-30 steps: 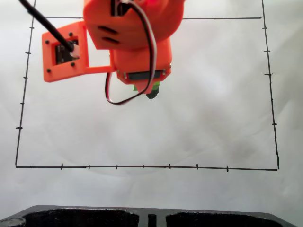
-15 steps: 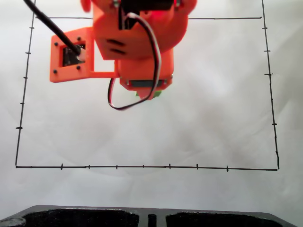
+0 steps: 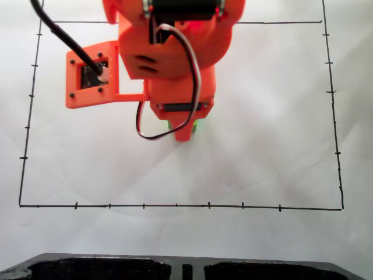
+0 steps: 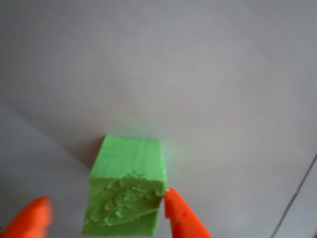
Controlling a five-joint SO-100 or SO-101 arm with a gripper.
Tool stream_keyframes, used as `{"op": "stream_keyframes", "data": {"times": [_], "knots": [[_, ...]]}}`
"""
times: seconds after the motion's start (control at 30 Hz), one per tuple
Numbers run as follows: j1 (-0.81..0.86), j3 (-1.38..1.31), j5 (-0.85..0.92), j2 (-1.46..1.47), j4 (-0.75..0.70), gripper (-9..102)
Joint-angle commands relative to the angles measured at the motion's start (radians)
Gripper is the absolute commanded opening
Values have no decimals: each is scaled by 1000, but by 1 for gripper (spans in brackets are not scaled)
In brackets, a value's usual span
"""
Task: Grasp the colored block, Place it on the black dot, and then return the arm to the default position.
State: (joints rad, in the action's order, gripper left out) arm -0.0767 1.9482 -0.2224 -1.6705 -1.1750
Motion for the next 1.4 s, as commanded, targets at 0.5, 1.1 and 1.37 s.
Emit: {"op": "stream_keyframes", "data": {"times": [0.5,1.1,1.37], "knots": [[-23,3,29,-301,-213,36],[92,207,152,-758,-173,1],[140,383,238,-951,-84,0]]}}
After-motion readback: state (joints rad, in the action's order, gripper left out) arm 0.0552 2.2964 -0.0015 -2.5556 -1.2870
